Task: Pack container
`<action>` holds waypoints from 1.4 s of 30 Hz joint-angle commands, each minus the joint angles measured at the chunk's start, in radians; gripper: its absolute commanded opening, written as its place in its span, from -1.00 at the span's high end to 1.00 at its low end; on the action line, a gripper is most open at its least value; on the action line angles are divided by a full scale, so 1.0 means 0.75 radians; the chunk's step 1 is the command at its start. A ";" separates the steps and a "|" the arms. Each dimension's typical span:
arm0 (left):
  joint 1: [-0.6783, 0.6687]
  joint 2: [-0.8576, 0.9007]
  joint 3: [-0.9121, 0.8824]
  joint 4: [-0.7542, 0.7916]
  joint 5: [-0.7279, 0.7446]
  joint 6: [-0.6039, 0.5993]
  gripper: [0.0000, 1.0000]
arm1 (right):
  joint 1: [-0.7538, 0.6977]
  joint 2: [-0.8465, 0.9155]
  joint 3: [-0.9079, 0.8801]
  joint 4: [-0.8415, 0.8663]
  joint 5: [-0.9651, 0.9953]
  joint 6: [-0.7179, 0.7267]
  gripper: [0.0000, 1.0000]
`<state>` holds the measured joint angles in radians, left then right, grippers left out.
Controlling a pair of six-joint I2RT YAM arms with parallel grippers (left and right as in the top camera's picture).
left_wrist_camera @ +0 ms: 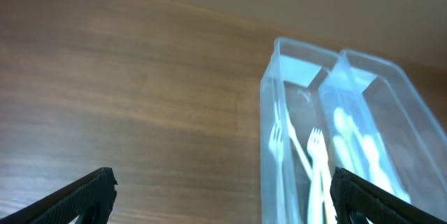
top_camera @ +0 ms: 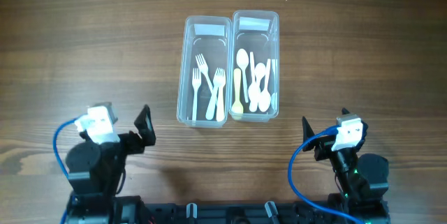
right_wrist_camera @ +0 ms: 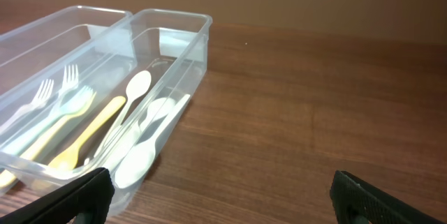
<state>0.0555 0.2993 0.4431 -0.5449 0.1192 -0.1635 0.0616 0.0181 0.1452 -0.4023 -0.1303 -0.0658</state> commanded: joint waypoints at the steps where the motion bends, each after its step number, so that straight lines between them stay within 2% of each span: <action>1: 0.011 -0.127 -0.116 0.015 0.030 -0.008 -0.99 | -0.004 -0.018 -0.014 0.004 -0.012 -0.004 -1.00; 6: -0.002 -0.241 -0.242 0.029 0.033 -0.010 -1.00 | -0.004 -0.018 -0.014 0.004 -0.011 -0.004 -0.99; 14: -0.010 -0.360 -0.433 0.197 0.095 -0.013 -1.00 | -0.004 -0.018 -0.014 0.004 -0.011 -0.003 -0.99; 30: -0.011 -0.395 -0.435 0.210 0.095 -0.012 -1.00 | -0.004 -0.018 -0.014 0.004 -0.012 -0.004 -1.00; 36: -0.092 -0.395 -0.435 0.210 0.095 -0.012 -1.00 | -0.004 -0.018 -0.014 0.004 -0.011 -0.003 -1.00; 42: -0.094 -0.395 -0.435 0.210 0.095 -0.012 -0.99 | -0.004 -0.018 -0.014 0.004 -0.011 -0.004 -1.00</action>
<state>-0.0090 0.0147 0.1219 -0.3923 0.1726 -0.1635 0.0616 0.0174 0.1452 -0.4023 -0.1303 -0.0658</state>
